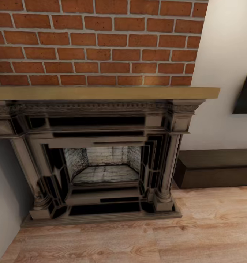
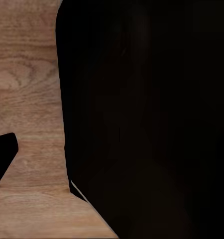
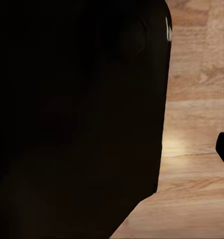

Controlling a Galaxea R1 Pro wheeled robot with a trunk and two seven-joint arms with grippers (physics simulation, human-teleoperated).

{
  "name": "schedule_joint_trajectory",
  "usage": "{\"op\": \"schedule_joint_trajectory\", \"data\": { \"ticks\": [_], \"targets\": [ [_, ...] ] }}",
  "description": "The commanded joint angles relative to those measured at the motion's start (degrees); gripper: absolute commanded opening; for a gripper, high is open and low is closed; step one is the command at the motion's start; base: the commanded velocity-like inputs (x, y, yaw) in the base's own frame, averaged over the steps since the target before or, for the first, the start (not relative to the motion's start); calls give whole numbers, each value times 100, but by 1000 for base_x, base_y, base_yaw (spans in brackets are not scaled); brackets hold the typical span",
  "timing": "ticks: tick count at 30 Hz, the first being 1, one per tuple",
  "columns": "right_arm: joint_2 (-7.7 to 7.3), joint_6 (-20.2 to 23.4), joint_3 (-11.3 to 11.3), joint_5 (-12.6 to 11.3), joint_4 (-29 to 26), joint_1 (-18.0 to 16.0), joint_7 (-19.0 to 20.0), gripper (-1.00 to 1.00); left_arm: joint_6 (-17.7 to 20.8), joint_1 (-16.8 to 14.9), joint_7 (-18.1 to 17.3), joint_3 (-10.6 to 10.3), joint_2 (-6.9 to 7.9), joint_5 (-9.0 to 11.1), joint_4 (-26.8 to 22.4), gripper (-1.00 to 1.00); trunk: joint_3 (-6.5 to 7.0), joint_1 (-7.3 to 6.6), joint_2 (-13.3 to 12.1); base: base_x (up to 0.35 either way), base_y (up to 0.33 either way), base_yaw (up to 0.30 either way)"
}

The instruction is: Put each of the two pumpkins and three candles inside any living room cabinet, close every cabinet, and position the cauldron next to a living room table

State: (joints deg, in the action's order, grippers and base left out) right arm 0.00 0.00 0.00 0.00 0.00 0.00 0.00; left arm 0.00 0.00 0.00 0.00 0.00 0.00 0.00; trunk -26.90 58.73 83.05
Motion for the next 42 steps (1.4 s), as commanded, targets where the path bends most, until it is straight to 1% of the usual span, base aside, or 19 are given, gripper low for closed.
{"op": "schedule_joint_trajectory", "data": {
  "ticks": [1,3,5,9,12,16,35,42],
  "targets": [
    [33,-33,-7,-14,0,-9,-8,100,-33,-9,-33,33,-33,33,-33,100,-3,0,3,0,0,0],
    [98,-56,-8,-16,0,-9,-8,100,-40,-9,-77,49,-98,42,-42,100,-3,0,3,0,0,0],
    [136,-56,-8,-16,-2,-9,-5,100,-40,-9,-76,47,-162,41,-42,100,-3,0,3,0,0,0],
    [266,-61,-24,-10,-8,-9,3,100,-27,-9,-65,29,-290,25,-128,100,-3,0,3,0,0,0],
    [362,-67,-20,5,-8,-9,-4,100,-33,-9,-62,23,-320,21,-138,100,-3,0,3,0,0,0],
    [484,-74,-25,2,-8,-9,-21,100,-38,-9,-62,33,-324,26,-140,100,-3,0,3,0,0,0],
    [497,-153,-24,-17,0,-9,-53,100,-97,-9,-61,27,-300,27,-149,100,-3,0,3,-3,0,0],
    [476,-154,-10,5,0,-9,-53,100,-166,-9,-61,-2,-295,16,-149,100,-3,0,3,-185,0,0]
  ]
}}
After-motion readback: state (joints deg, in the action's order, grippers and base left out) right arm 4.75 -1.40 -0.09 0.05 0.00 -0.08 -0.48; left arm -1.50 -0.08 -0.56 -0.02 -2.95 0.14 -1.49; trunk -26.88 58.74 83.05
